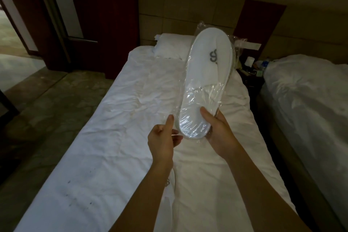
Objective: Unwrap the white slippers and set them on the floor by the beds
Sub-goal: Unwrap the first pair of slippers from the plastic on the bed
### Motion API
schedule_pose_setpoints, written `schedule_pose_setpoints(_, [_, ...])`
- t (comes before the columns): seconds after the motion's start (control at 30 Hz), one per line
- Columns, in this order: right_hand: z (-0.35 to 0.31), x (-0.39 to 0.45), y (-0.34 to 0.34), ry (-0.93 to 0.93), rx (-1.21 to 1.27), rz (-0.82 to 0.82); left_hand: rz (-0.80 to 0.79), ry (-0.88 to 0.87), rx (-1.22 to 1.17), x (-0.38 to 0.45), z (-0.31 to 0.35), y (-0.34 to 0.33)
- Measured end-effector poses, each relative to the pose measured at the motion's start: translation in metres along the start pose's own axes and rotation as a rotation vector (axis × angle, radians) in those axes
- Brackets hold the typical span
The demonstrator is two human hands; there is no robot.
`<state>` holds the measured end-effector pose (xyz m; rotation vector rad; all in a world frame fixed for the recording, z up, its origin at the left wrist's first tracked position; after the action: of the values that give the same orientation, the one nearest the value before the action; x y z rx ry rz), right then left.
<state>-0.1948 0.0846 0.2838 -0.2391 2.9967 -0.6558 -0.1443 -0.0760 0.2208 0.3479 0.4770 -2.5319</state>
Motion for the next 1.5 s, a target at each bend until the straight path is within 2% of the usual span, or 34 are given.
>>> schedule_pose_setpoints(0.2, [-0.007,0.003,-0.004,0.100,-0.130,-0.013,-0.042,0.093,0.083,0.001,-0.006,-0.002])
schedule_pose_setpoints(0.37, [-0.004,0.004,-0.010,0.122,-0.200,-0.043,-0.088,0.095,0.139,0.003,-0.001,-0.007])
schedule_pose_setpoints(0.6, [-0.001,0.007,-0.005,0.131,-0.186,-0.034,-0.116,-0.050,0.177,0.007,0.008,-0.009])
schedule_pose_setpoints(0.87, [-0.004,0.008,-0.007,0.161,-0.210,-0.025,-0.098,-0.227,0.396,0.009,0.020,-0.008])
schedule_pose_setpoints(0.97, [-0.005,0.007,-0.008,0.178,-0.218,-0.019,-0.086,-0.188,0.417,0.012,0.018,-0.006])
schedule_pose_setpoints(1.2, [-0.008,0.009,-0.001,0.172,-0.169,0.067,-0.116,-0.099,0.300,0.013,0.009,-0.004])
schedule_pose_setpoints(1.5, [-0.015,0.015,0.009,0.141,-0.035,0.149,-0.196,-0.090,0.316,0.012,-0.007,0.007])
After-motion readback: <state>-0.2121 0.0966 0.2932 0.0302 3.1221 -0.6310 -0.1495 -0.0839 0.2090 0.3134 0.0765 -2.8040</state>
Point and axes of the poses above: each hand's wrist, its own x-axis towards the middle knuckle, its own y-axis out of the back of the hand, z = x × y, the point moved 9 cm from there along x, towards the middle knuckle, and after that the axes turned 7 degrees about x, right-handed, at the moved point
